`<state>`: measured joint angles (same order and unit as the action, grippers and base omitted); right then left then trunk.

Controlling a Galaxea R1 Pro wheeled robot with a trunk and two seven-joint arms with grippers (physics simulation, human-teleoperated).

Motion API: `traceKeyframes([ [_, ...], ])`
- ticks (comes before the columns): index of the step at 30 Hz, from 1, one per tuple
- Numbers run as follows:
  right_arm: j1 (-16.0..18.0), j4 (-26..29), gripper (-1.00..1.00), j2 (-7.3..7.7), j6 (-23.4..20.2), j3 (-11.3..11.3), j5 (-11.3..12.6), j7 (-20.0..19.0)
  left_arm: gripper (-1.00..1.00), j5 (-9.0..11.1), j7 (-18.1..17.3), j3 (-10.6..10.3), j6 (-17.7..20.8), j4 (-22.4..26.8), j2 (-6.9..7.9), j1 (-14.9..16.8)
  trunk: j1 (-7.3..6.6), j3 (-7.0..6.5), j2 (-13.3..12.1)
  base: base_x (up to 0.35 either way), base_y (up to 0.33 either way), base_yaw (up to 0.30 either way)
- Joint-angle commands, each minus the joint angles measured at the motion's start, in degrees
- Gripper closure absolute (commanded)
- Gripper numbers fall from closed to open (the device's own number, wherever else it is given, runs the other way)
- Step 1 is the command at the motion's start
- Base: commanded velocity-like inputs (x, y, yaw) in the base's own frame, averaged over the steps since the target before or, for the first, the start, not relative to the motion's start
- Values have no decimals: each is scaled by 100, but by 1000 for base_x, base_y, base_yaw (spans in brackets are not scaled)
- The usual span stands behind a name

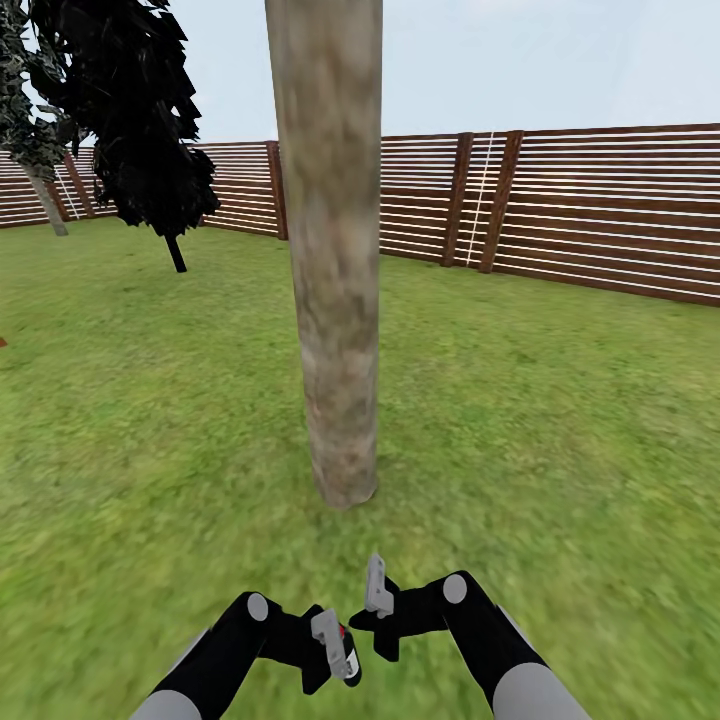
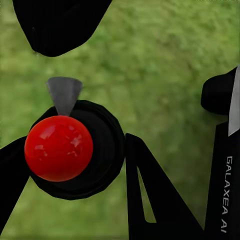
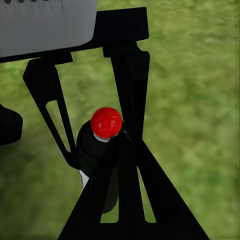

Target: In the garden, pick up the pesticide atomizer on the floor and spray pesticide onto both trees until each tree trunk is fully covered.

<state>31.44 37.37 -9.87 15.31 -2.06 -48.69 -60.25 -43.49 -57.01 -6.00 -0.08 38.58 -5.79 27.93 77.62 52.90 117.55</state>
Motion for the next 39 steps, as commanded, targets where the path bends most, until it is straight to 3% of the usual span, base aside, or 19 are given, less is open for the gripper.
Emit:
traceKeyframes([
  [1,2,7,100,-6,25,-22,-41,-16,100,-27,-20,2,0,9,-2,2,-1,5,2,0,0,0],
  [11,2,-2,100,-6,25,-22,-44,-13,100,86,-20,11,0,1,-2,60,-1,5,2,0,0,0],
  [39,2,-2,100,-1,25,-31,-44,-13,100,95,-19,18,0,-66,-32,89,-1,5,2,0,0,0],
])
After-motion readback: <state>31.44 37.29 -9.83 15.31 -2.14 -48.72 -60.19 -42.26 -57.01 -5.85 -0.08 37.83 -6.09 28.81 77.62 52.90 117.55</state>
